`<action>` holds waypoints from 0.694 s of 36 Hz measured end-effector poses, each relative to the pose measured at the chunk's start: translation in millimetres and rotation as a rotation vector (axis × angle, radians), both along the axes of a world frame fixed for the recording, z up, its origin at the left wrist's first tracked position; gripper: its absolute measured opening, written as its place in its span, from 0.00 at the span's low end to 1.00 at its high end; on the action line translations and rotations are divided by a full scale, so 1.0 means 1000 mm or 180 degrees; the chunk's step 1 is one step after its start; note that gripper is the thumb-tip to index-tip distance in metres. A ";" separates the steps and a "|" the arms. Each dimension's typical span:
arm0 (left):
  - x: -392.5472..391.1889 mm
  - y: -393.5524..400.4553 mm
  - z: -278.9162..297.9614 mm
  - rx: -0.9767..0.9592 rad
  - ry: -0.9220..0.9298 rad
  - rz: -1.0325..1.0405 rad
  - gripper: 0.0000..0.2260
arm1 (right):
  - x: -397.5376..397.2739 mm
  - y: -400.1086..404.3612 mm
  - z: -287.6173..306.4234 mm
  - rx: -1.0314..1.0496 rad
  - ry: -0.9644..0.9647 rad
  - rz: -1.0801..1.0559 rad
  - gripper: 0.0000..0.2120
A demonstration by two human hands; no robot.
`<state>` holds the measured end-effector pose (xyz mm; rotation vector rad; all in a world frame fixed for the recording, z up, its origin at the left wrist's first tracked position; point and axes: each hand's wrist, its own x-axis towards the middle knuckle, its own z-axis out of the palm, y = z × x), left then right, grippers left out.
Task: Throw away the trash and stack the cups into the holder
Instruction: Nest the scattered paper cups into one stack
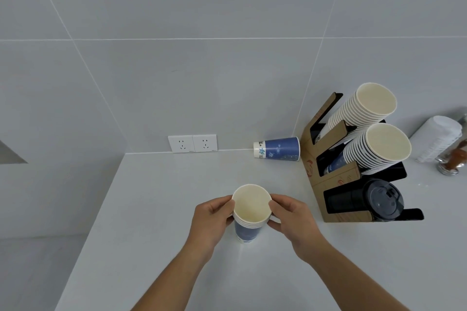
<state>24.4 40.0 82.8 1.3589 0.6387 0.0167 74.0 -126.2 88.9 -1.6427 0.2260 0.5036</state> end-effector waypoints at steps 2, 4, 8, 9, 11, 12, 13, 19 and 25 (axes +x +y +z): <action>0.002 -0.004 0.000 -0.0036 0.0007 -0.0043 0.10 | 0.002 -0.004 0.000 -0.0027 -0.0010 -0.0032 0.11; 0.005 -0.008 -0.001 -0.0077 0.0031 -0.0076 0.09 | 0.004 -0.010 0.000 -0.0032 -0.0029 -0.0067 0.12; 0.008 -0.014 -0.002 -0.0154 0.0049 -0.0159 0.08 | 0.005 -0.018 0.000 -0.0164 -0.0115 -0.0079 0.12; 0.009 -0.015 -0.002 -0.0164 0.0052 -0.0194 0.08 | 0.006 -0.020 -0.001 -0.0196 -0.0137 -0.0076 0.12; 0.010 -0.016 -0.002 -0.0152 0.0062 -0.0270 0.08 | 0.006 -0.023 -0.002 -0.0262 -0.0182 -0.0039 0.13; 0.011 -0.015 -0.003 -0.0129 0.0074 -0.0321 0.09 | 0.006 -0.024 -0.003 -0.0288 -0.0202 -0.0013 0.13; 0.013 -0.015 -0.004 -0.0098 0.0091 -0.0384 0.09 | 0.007 -0.026 -0.004 -0.0310 -0.0219 0.0007 0.13; 0.020 -0.008 -0.007 0.0095 0.0166 -0.0663 0.09 | 0.015 -0.033 -0.009 -0.0243 -0.0216 -0.0067 0.11; 0.034 0.010 -0.012 0.0358 0.0258 -0.0576 0.08 | 0.035 -0.036 -0.012 0.0008 -0.0075 -0.0400 0.13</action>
